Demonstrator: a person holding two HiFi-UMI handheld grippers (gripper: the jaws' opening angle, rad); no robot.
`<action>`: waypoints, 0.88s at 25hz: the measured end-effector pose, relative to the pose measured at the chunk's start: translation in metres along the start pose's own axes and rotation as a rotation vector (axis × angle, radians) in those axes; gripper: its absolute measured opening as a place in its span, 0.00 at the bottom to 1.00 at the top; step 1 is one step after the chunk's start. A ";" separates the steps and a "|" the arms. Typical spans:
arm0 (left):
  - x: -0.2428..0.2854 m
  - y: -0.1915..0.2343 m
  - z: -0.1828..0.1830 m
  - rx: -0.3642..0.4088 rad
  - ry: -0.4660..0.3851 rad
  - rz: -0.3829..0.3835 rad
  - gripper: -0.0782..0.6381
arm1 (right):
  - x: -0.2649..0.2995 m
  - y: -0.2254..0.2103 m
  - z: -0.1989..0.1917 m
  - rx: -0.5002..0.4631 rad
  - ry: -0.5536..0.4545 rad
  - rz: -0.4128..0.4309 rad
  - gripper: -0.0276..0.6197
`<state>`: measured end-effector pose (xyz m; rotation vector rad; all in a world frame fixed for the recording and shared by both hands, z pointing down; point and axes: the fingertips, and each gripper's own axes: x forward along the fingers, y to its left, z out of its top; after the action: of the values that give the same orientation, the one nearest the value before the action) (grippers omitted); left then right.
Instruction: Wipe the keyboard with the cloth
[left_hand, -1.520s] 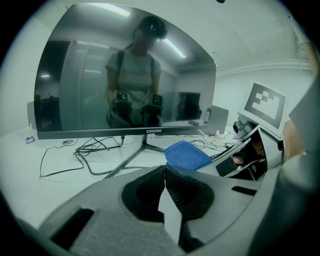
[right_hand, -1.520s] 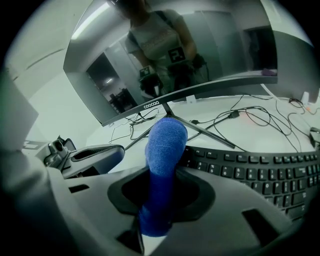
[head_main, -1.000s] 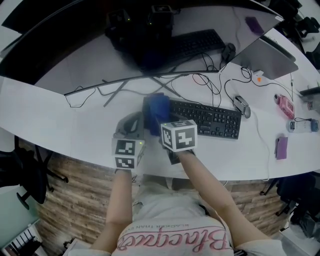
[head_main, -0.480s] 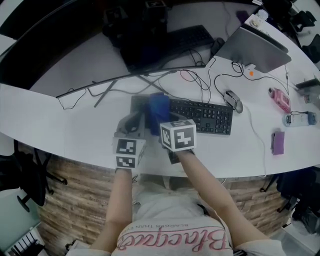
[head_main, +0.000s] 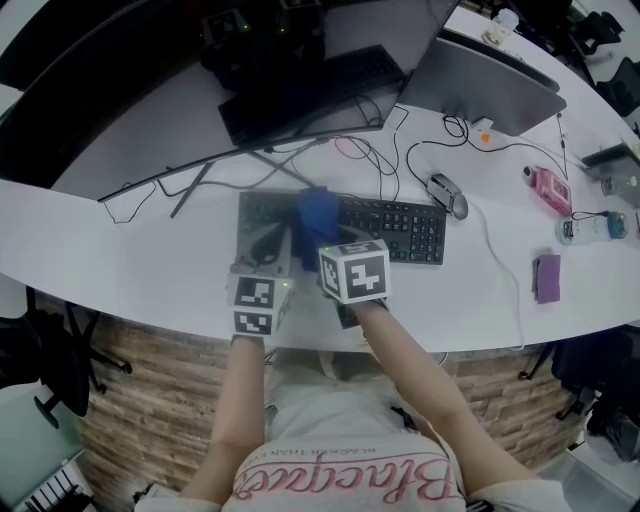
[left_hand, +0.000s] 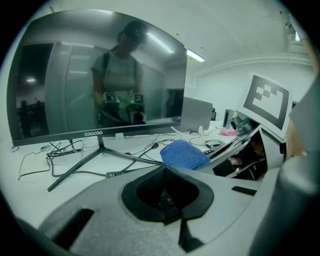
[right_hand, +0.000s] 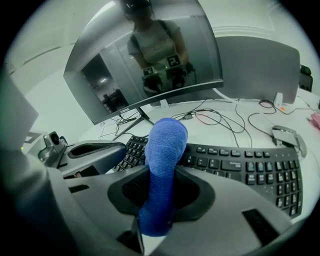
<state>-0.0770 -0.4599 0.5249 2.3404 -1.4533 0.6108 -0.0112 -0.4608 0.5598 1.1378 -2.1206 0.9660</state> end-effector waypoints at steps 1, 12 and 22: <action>0.002 -0.004 0.001 0.000 0.000 0.000 0.12 | -0.002 -0.003 -0.001 -0.001 0.000 -0.001 0.19; 0.015 -0.040 0.008 0.023 0.009 -0.015 0.12 | -0.023 -0.036 -0.009 0.007 -0.005 -0.019 0.19; 0.027 -0.075 0.014 0.051 0.012 -0.031 0.12 | -0.043 -0.069 -0.015 0.003 -0.009 -0.041 0.19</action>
<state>0.0036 -0.4552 0.5234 2.3890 -1.4099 0.6597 0.0713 -0.4550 0.5602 1.1849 -2.0952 0.9478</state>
